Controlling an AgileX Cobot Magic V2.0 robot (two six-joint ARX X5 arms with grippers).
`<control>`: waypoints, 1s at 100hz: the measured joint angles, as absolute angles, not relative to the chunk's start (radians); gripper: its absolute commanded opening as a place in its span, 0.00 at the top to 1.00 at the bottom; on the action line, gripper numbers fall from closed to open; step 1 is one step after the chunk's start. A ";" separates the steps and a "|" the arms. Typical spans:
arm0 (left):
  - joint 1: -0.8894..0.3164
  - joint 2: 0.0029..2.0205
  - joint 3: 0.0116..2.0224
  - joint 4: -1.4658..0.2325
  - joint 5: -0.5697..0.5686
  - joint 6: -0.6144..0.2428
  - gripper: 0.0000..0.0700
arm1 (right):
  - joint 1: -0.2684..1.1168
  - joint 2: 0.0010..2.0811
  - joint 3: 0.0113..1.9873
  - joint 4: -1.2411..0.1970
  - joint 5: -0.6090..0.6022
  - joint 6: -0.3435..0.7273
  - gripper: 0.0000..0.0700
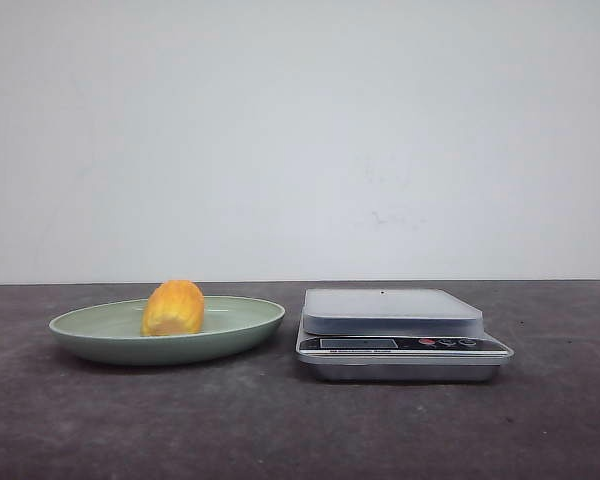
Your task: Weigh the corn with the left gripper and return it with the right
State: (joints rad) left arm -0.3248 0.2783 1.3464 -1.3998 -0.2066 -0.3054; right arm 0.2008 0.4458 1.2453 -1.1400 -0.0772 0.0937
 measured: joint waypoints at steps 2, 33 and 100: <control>-0.325 0.278 1.346 -1.400 -0.207 -0.305 0.98 | 0.201 0.446 1.245 -1.140 -0.077 0.094 0.99; -0.309 0.278 1.340 -1.392 -0.210 -0.299 0.98 | 0.201 0.446 1.245 -1.140 -0.077 0.094 0.99; -0.025 0.008 0.218 -0.137 0.082 -0.118 0.98 | 0.201 0.446 1.245 -1.140 -0.077 0.094 0.99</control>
State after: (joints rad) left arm -0.0246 0.0078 0.2176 -0.1371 0.0818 -0.1184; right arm 0.2008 0.4458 1.2453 -1.1400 -0.0772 0.0940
